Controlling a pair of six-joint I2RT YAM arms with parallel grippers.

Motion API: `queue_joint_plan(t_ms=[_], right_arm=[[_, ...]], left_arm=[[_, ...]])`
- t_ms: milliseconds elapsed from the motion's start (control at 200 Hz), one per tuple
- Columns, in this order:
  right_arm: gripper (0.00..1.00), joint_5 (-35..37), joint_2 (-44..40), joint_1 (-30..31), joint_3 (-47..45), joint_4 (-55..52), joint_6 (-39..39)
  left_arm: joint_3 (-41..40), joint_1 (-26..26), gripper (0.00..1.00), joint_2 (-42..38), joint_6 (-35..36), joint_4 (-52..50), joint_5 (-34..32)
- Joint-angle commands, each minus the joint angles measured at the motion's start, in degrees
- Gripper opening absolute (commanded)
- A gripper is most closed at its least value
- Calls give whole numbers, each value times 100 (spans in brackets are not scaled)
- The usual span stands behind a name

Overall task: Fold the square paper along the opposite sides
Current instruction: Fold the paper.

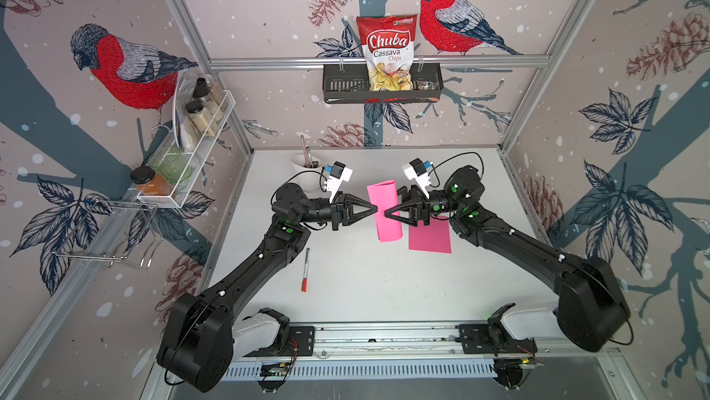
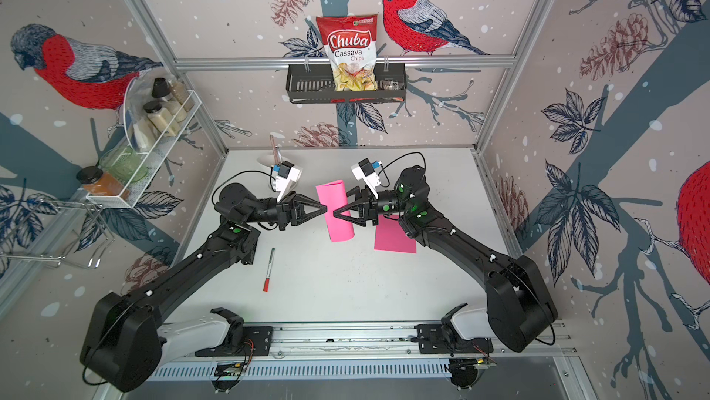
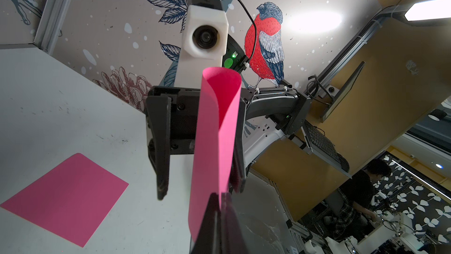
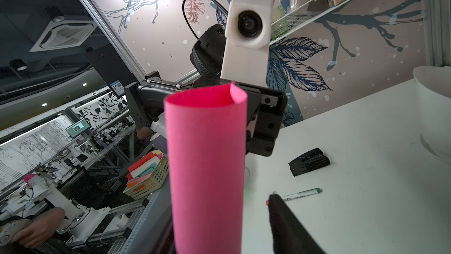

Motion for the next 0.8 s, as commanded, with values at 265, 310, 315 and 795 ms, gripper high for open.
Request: queue_joint_plan(t_ms=[265,310,315,795], right_arm=[[22,-68,-6,23,20,289,138],[18,-69,-6,21,20,298,147],[18,-64,-6,22,20,298,152],[8,105,-65,44,5,316,244]], left_arm=[[-6,-18,0,-40,252,90,123],[-7,-20,0,-47,267,76,112],[-7,-21,0,-48,271,73,115],[52,-26,36,-57,531,-299,-205]])
